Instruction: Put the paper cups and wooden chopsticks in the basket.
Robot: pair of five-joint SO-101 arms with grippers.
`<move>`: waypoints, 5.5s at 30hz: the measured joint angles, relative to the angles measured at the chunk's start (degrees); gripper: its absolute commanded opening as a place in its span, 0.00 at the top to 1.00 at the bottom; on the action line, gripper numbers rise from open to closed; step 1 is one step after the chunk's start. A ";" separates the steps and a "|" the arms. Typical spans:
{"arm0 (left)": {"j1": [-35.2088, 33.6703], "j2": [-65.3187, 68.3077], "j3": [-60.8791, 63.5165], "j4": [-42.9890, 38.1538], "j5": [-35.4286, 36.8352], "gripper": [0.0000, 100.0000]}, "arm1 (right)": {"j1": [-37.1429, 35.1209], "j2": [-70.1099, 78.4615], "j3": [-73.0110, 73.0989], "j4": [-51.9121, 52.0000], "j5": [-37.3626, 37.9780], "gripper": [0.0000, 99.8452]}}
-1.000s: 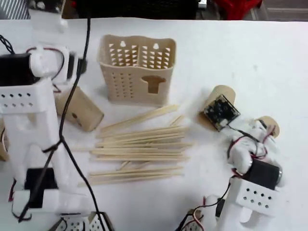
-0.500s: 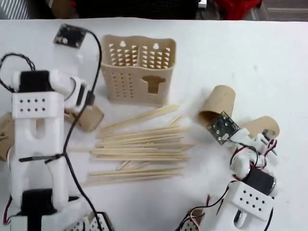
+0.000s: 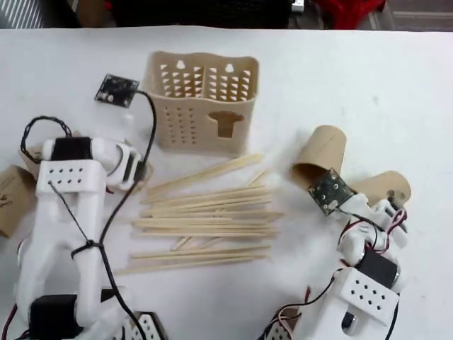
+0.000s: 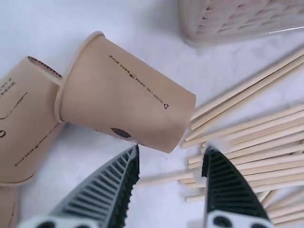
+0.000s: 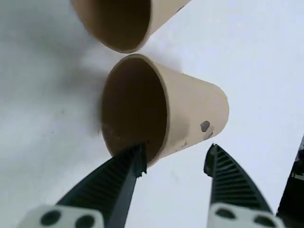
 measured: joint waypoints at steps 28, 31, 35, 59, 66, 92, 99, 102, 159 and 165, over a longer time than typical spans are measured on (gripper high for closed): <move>-0.09 -0.18 12.40 -15.03 2.64 0.78 | 6.07 -0.26 -21.54 7.74 -23.30 0.98; -0.09 -0.18 12.40 -15.03 2.64 0.78 | 3.43 -0.35 -31.91 15.30 -28.84 0.98; -0.09 -0.18 12.40 -15.03 2.64 0.77 | -3.34 -0.35 -43.60 22.42 -35.78 0.98; -0.09 -0.18 14.77 -18.73 2.64 0.78 | -42.37 61.80 -112.97 32.70 -67.16 0.98; -0.09 -0.18 14.77 -18.73 2.64 0.78 | -43.60 70.51 -114.64 31.21 -71.03 0.98; -0.09 -0.18 14.77 -18.73 2.64 0.78 | -44.66 78.24 -114.73 30.42 -75.78 0.95; -0.09 -0.35 15.12 -18.73 2.64 0.78 | -44.48 79.74 -114.99 30.59 -75.78 0.82; -0.09 -0.35 15.12 -18.73 2.64 0.78 | -44.48 79.74 -114.99 30.59 -75.78 0.82; -0.26 -0.44 15.74 -18.81 2.55 0.78 | -20.40 35.69 -12.40 -23.65 -6.51 0.73; -0.26 -0.44 15.74 -18.81 2.55 0.78 | -18.99 43.08 -12.40 -34.90 -6.51 0.74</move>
